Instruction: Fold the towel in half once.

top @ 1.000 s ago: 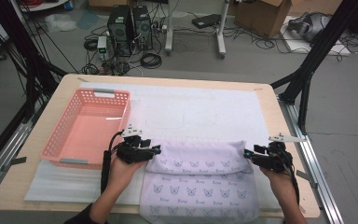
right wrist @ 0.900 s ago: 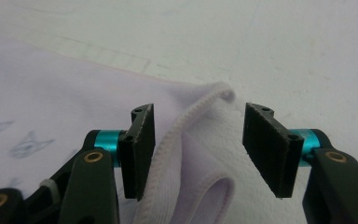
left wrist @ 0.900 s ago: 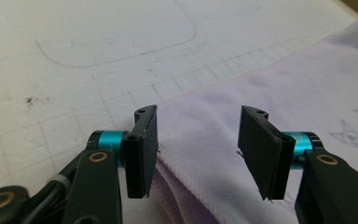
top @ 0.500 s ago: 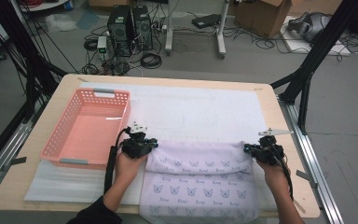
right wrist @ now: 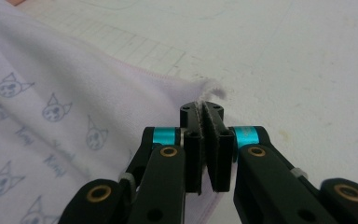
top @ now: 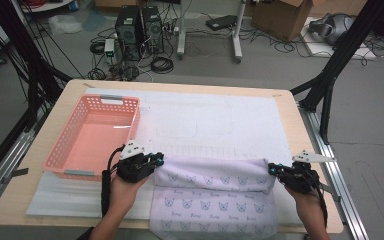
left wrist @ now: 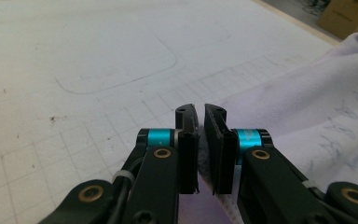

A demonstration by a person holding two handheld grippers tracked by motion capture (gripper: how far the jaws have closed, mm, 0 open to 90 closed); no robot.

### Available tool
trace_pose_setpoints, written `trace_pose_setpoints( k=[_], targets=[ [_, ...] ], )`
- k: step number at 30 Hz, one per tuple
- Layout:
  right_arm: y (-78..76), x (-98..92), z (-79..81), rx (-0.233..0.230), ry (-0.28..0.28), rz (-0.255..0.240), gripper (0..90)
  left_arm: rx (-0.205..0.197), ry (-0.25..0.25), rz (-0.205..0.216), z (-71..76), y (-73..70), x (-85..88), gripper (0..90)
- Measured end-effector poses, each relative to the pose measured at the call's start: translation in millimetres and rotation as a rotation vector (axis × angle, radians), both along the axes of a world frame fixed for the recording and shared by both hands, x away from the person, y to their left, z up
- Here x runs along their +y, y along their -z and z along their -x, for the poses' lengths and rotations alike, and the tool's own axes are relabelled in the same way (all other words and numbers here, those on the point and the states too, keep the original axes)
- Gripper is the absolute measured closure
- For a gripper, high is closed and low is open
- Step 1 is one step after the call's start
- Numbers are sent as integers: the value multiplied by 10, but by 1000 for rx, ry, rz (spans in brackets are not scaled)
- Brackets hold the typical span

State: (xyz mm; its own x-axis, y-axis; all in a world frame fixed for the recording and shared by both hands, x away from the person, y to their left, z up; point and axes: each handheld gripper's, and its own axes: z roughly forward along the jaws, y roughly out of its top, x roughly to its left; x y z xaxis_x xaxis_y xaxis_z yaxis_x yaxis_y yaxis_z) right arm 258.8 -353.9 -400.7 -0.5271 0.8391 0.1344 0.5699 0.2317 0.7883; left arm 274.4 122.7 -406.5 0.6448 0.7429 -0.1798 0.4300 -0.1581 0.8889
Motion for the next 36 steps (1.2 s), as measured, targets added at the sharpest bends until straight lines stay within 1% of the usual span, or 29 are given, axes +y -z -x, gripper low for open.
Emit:
trace_pose_setpoints(
  k=[2, 3, 5, 6, 8, 11, 14, 15, 17, 18, 20, 21, 22, 23, 24, 25, 26, 27, 29, 30, 31, 32, 33, 36],
  targets=[
    [-15, -9, 80, -5, -12, 0, 864, -8, 19, 3, 101, -26, 23, 833],
    [-14, -15, 118, -4, -18, 3, 864, -10, 31, -5, 148, -30, 36, 833],
    [1, -23, 204, 4, -31, 2, 864, -3, 49, -6, 238, -22, 61, 832],
    [8, -23, 254, 11, -36, 1, 864, -2, 57, -14, 281, -11, 69, 833],
    [26, -23, 349, 11, -52, -3, 864, 10, 74, -27, 358, 24, 84, 833],
    [67, -20, 493, 24, -70, -12, 864, 38, 96, -44, 462, 106, 102, 833],
    [107, -29, 634, 30, -77, -10, 864, 63, 107, -44, 555, 189, 120, 833],
    [115, -42, 674, 22, -82, -13, 863, 70, 117, -50, 580, 213, 129, 830],
    [124, -64, 744, 24, -86, -9, 856, 84, 128, -53, 624, 255, 131, 826],
    [131, -77, 771, 36, -90, -15, 851, 90, 136, -57, 638, 269, 133, 824],
    [151, -87, 824, 57, -106, -7, 808, 95, 138, -59, 646, 285, 140, 798],
    [164, -90, 840, 69, -121, -7, 767, 96, 132, -57, 629, 286, 149, 757],
    [169, -93, 847, 79, -133, -2, 715, 95, 117, -55, 601, 280, 150, 676],
    [163, -98, 847, 75, -136, 8, 666, 92, 97, -47, 561, 270, 148, 585],
    [147, -109, 832, 61, -128, 5, 636, 84, 80, -35, 518, 252, 147, 527],
    [121, -124, 808, 41, -112, -11, 607, 72, 73, -18, 471, 232, 143, 493],
    [90, -137, 773, 16, -92, -34, 581, 60, 68, -13, 420, 213, 129, 468],
    [55, -152, 731, -2, -74, -49, 559, 54, 68, -13, 359, 195, 113, 455],
    [-2, -171, 628, -34, -39, -86, 542, 48, 53, -9, 240, 174, 77, 437],
    [-17, -169, 567, -39, -16, -95, 521, 48, 44, -12, 177, 171, 61, 434],
    [-20, -157, 498, -33, 9, -87, 514, 55, 32, -11, 112, 176, 44, 433],
    [-4, -141, 419, -25, 29, -62, 503, 62, 19, -8, 50, 187, 26, 430],
    [26, -117, 337, -16, 46, -36, 485, 73, 14, -15, -9, 203, 7, 422],
    [164, -17, 101, 14, 93, 75, 460, 98, -8, -53, -156, 283, -61, 418]
  ],
)
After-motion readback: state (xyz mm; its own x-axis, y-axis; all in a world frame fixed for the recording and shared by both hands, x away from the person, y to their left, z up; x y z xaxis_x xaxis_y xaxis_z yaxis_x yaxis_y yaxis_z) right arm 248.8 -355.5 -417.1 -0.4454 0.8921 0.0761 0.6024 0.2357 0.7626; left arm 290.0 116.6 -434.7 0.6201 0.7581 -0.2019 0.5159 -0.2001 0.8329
